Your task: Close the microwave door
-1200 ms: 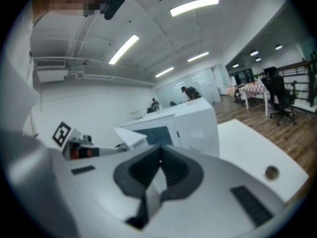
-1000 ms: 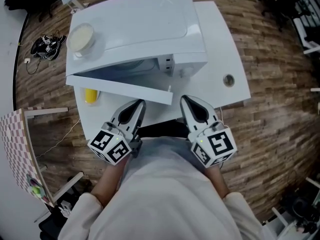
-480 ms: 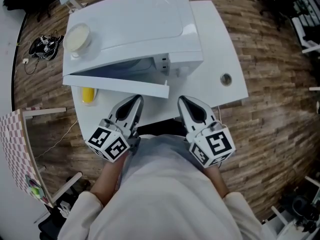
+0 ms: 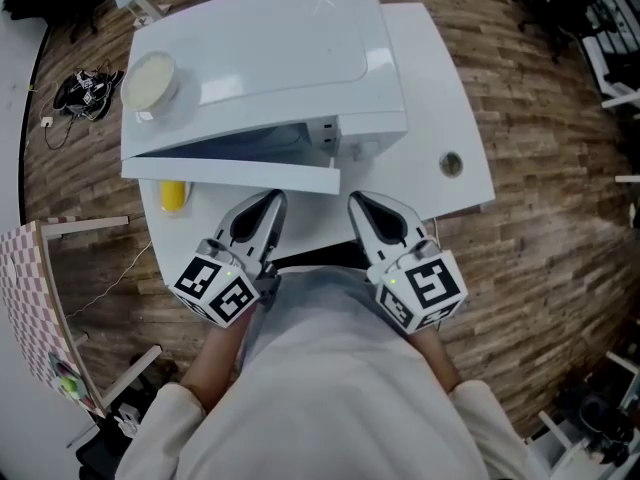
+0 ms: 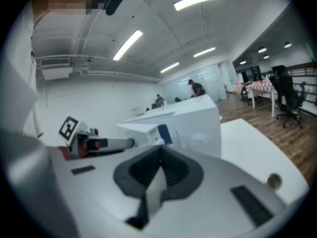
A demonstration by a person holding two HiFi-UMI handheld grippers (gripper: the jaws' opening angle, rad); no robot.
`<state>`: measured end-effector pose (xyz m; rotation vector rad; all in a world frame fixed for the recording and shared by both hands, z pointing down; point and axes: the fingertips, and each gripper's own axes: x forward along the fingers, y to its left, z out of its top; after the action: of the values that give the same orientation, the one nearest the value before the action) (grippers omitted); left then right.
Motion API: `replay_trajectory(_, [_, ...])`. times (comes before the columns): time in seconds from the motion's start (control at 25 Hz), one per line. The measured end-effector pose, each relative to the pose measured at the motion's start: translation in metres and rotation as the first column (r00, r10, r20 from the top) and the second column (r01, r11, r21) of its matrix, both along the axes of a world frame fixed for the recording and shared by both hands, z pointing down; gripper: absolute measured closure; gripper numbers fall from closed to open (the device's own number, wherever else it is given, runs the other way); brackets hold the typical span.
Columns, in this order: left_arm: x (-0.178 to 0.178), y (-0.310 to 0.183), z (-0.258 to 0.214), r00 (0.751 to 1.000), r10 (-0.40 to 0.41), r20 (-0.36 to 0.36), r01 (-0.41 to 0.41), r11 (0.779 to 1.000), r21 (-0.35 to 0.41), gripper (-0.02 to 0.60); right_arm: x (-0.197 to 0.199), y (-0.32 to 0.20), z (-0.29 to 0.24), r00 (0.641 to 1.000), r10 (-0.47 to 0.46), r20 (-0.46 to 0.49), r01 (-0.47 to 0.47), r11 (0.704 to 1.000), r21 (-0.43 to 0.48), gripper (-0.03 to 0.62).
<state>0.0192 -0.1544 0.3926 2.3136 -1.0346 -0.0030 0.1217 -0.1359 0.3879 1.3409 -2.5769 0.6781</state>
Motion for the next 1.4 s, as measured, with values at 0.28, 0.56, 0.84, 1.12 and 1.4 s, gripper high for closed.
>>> replay_trajectory(0.28, [0.0, -0.013, 0.007, 1.0, -0.01, -0.016, 0.01, 1.0, -0.028, 0.565, -0.002, -0.011, 0.005, 1.0, -0.015, -0.014, 0.015, 1.0, -0.013, 0.571])
replay_trajectory(0.56, [0.002, -0.022, 0.007, 0.999, -0.016, -0.03, 0.014, 0.999, -0.041, 0.565, -0.005, -0.017, 0.003, 1.0, -0.027, -0.011, 0.027, 0.999, -0.017, 0.571])
replay_trajectory(0.84, [0.0, -0.028, 0.008, 0.999, -0.031, -0.04, 0.029, 0.998, -0.049, 0.565, -0.009, -0.026, 0.002, 0.999, -0.038, -0.003, 0.038, 0.999, -0.012, 0.571])
replay_trajectory(1.12, [-0.001, -0.03, 0.008, 0.998, -0.034, -0.047, 0.032, 0.998, -0.053, 0.565, -0.014, -0.034, -0.002, 0.999, -0.052, -0.002, 0.052, 0.999, 0.004, 0.571])
replay_trajectory(1.4, [-0.002, -0.037, 0.004, 0.997, -0.044, -0.062, 0.041, 0.998, -0.052, 0.565, -0.015, -0.041, -0.006, 0.999, -0.049, 0.009, 0.049, 0.999, 0.011, 0.571])
